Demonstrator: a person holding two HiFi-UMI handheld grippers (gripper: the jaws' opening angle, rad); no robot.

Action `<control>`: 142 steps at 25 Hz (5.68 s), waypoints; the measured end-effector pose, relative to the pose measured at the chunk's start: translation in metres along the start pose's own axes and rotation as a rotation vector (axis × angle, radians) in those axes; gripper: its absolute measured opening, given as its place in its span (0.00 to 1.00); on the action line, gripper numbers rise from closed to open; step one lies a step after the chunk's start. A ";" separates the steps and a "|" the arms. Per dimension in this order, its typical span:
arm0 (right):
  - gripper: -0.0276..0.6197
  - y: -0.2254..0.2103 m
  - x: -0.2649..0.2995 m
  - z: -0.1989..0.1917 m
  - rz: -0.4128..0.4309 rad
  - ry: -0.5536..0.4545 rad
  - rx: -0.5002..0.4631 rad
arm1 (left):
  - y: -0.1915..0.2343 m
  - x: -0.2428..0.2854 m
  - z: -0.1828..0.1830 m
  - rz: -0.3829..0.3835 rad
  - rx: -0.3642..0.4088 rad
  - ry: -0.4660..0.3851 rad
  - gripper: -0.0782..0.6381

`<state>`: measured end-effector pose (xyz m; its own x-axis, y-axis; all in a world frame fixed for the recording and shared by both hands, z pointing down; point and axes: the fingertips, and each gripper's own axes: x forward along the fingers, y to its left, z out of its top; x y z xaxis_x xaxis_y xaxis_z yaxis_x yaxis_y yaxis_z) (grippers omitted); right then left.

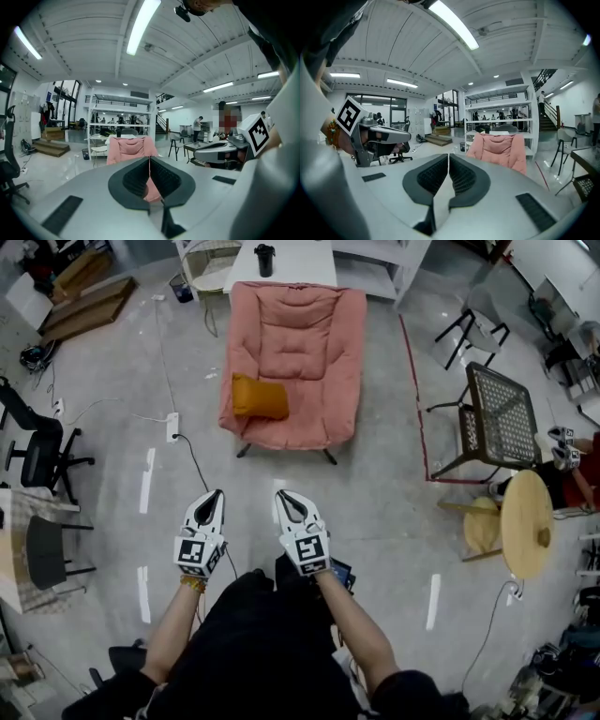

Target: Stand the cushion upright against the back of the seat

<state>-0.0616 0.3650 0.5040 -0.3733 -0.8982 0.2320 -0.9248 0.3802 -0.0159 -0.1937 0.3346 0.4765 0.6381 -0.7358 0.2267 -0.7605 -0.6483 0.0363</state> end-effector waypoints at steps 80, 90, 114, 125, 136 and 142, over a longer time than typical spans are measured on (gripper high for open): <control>0.07 -0.302 0.344 -0.032 -0.182 0.281 0.098 | 0.287 0.472 -0.286 -0.041 -0.356 0.737 0.20; 0.07 -0.318 0.347 -0.011 -0.197 0.246 0.083 | 0.275 0.502 -0.228 -0.111 -0.241 0.648 0.16; 0.07 -0.368 0.351 0.059 -0.162 0.182 0.032 | 0.237 0.513 -0.045 -0.492 0.182 0.543 0.16; 0.07 -0.366 0.396 0.100 0.128 0.197 0.001 | 0.220 0.481 0.075 -0.600 0.345 0.385 0.16; 0.08 -0.388 0.433 0.176 0.268 0.088 0.126 | 0.219 0.461 0.176 -0.657 0.549 0.274 0.16; 0.28 -0.375 0.447 0.172 0.332 0.088 0.256 | 0.215 0.459 0.182 -0.654 0.554 0.252 0.16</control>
<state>0.1059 -0.2174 0.4464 -0.6560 -0.7100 0.2560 -0.7484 0.5682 -0.3421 -0.0423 -0.1777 0.4110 0.8288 -0.1628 0.5353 -0.0444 -0.9729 -0.2270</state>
